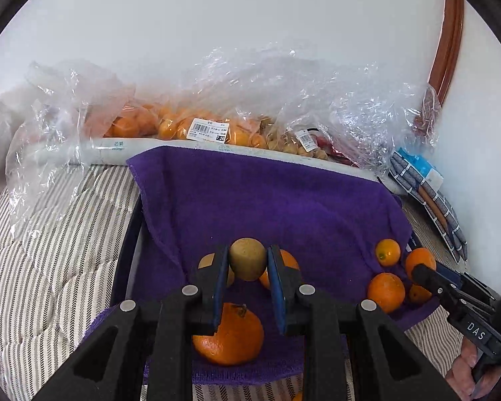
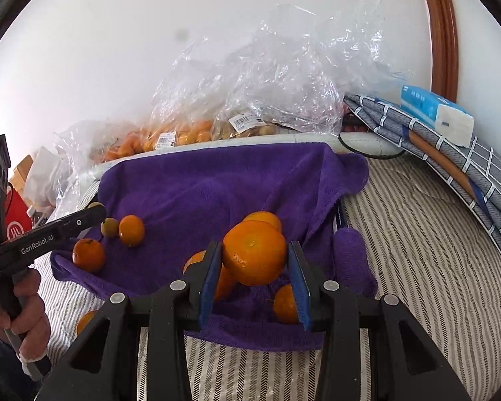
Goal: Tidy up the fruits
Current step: 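Open both tools to drop the fruits onto the towel, then withdraw both tools from the towel toward the remaining fruit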
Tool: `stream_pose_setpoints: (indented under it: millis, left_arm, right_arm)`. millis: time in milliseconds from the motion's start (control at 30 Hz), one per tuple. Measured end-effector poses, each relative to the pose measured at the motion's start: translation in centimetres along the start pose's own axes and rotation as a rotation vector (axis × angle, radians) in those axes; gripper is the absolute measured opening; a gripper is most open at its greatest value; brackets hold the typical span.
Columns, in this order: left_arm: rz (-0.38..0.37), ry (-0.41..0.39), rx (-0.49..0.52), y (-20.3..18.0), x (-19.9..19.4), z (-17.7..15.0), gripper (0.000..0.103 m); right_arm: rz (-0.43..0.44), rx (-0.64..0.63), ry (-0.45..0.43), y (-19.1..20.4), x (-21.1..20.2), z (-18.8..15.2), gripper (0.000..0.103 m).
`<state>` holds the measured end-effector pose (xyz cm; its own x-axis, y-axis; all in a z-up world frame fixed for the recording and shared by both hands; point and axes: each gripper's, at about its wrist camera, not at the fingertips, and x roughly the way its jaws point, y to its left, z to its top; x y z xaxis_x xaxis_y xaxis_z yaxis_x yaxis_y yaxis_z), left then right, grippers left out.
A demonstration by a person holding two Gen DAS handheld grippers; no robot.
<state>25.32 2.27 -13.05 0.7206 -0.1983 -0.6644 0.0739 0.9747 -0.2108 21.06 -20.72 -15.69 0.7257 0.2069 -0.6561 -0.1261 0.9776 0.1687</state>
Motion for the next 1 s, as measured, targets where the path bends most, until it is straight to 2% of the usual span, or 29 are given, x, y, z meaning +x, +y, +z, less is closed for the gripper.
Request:
stream_pose_setpoints:
  millis: [300,400,533,633,867,1000]
  left_arm:
    - [-0.007,0.016,-0.002,0.0,0.6,-0.4,0.023]
    - [-0.019,0.023,0.004,0.0,0.6,-0.6,0.024]
    - [-0.022,0.017,-0.007,0.3,-0.5,-0.7,0.03]
    - [-0.035,0.007,-0.019,0.8,-2.1,-1.0,0.034]
    - [-0.087,0.024,-0.015,1.0,-6.1,-4.1,0.038]
    - [-0.117,0.083,-0.012,0.2,-6.4,-6.5,0.039]
  right_arm:
    - [-0.016,0.003,0.027,0.2,0.8,-0.3,0.04]
    - [-0.017,0.002,0.006,0.4,0.3,-0.4,0.043]
    - [0.004,0.04,-0.02,0.8,-1.5,-0.2,0.046]
    - [-0.008,0.009,-0.04,1.9,-3.2,0.1,0.046]
    - [-0.058,-0.091,-0.066,3.9,-6.9,-0.9,0.046]
    - [-0.066,-0.102,-0.053,4.0,-8.4,-2.5,0.046]
